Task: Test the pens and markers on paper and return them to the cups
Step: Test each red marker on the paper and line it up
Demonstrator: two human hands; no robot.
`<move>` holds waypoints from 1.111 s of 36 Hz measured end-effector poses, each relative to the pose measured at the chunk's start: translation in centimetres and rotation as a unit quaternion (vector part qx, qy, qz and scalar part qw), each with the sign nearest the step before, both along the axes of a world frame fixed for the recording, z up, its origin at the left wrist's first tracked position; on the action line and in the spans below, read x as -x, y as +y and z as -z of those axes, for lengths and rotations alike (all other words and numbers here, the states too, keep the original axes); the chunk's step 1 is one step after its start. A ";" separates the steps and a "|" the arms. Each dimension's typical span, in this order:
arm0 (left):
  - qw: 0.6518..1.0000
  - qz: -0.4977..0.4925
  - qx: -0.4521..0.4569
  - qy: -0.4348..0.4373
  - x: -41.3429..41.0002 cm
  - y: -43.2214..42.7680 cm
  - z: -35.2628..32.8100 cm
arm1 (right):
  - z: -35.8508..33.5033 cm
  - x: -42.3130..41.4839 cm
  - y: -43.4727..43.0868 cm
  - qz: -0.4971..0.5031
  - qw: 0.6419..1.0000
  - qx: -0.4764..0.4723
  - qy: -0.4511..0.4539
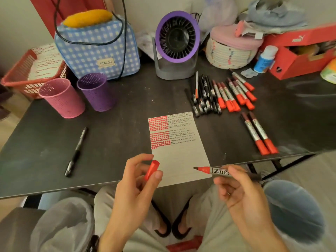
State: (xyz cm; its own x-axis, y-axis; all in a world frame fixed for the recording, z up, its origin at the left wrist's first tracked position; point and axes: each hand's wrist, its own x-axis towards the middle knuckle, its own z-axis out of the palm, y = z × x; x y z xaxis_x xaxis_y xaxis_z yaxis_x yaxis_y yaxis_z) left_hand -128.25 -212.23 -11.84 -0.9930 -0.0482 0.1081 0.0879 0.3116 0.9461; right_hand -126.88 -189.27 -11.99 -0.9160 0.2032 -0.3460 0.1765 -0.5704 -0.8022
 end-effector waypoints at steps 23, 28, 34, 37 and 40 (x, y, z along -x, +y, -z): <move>0.994 0.102 0.043 0.006 -1.1 0.5 1.8 | 0.7 -1.3 -2.4 -0.068 0.995 -0.071 0.020; 0.983 0.141 0.117 0.004 -1.0 0.5 1.1 | 1.3 -1.0 -2.6 -0.120 0.988 -0.096 0.020; 0.982 0.162 0.096 -0.003 -0.8 -0.6 0.7 | 1.3 -0.7 -1.5 -0.223 0.964 -0.140 0.016; 0.976 0.166 0.141 0.018 -0.9 -1.0 0.9 | 0.9 -0.7 -0.9 -0.292 0.928 -0.231 0.038; 0.962 0.166 0.210 0.045 -1.3 -1.1 1.0 | 0.7 -0.6 -0.7 -0.336 0.878 -0.336 0.057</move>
